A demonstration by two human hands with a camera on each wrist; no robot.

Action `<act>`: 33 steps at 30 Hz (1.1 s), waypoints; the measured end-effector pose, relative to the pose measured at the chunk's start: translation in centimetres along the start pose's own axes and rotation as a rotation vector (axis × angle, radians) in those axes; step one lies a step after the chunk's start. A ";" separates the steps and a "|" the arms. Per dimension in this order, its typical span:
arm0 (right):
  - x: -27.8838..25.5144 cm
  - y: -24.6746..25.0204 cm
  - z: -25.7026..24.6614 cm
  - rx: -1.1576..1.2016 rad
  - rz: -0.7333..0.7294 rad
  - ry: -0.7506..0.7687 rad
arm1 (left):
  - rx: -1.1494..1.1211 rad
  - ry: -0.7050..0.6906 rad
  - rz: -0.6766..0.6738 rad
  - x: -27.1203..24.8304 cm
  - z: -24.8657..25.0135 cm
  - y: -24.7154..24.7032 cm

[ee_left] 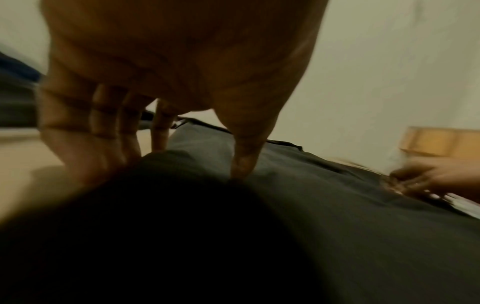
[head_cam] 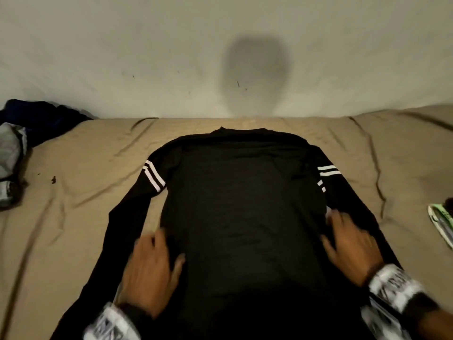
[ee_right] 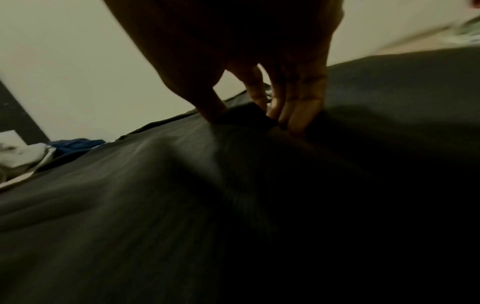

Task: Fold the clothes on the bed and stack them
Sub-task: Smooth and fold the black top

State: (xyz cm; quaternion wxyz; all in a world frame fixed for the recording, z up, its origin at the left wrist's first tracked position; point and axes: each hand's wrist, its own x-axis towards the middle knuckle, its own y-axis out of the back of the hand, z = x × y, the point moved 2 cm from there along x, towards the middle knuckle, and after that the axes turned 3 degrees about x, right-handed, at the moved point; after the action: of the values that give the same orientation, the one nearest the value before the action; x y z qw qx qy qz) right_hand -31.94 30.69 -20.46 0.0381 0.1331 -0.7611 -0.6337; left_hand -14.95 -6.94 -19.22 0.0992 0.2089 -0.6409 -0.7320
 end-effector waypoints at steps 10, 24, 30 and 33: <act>-21.1 -4.4 3.0 0.556 -0.322 -0.482 | -0.387 0.645 -0.554 -14.9 0.0 -4.2; -31.2 -4.0 5.4 1.435 -0.116 -0.883 | -0.771 0.619 -0.355 -25.4 -7.9 -5.5; -32.7 -4.3 7.2 0.925 0.078 -0.765 | -0.796 0.557 -0.376 -28.3 -7.2 -6.1; -33.0 -3.5 7.0 0.738 0.022 -0.702 | -0.833 0.670 -0.290 -28.3 -8.2 -6.3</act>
State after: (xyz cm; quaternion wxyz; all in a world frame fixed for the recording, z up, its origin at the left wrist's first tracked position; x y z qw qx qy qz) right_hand -1.28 45.05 -21.59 -0.2629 -0.0912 -0.9025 -0.3286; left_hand 14.69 -1.60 -21.07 0.2700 0.4596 -0.1951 -0.8233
